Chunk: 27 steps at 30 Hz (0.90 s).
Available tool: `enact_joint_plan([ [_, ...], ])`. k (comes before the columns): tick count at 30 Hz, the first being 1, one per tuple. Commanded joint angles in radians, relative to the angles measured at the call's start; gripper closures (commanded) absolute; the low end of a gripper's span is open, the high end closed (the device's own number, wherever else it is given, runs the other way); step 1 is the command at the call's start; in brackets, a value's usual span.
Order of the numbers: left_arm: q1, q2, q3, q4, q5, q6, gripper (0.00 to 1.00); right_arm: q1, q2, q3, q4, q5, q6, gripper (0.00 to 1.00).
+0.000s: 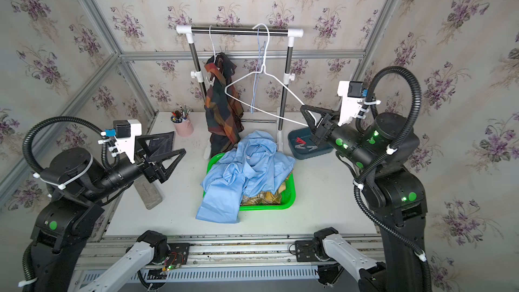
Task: Remove the clothespins securing long-sleeve shirts to the hanger
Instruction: Place the hanger on the clothesline.
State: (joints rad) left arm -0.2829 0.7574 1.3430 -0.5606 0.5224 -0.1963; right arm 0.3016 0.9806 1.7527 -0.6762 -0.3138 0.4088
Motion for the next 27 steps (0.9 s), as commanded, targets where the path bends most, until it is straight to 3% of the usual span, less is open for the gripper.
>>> enact_joint_plan([
  [1,-0.004,0.024,-0.005,0.004,-0.001,-0.018,0.01,0.001,-0.005,0.009,0.022,0.163,-0.015,1.00],
  [5,-0.017,0.031,-0.083,0.068,-0.049,-0.072,0.01,0.001,0.032,0.020,0.110,0.199,0.027,1.00],
  [12,-0.218,0.068,-0.167,0.067,-0.233,-0.032,0.01,0.001,0.144,0.035,0.230,0.169,0.088,1.00],
  [16,-0.260,0.101,-0.200,0.070,-0.255,-0.042,0.01,0.028,0.207,0.054,0.271,0.157,0.096,1.00],
  [22,-0.266,0.140,-0.252,0.082,-0.270,-0.057,0.01,0.323,0.248,0.053,0.327,0.415,-0.058,1.00],
  [27,-0.269,0.153,-0.264,0.087,-0.261,-0.066,0.01,0.435,0.314,0.066,0.331,0.572,-0.092,1.00],
])
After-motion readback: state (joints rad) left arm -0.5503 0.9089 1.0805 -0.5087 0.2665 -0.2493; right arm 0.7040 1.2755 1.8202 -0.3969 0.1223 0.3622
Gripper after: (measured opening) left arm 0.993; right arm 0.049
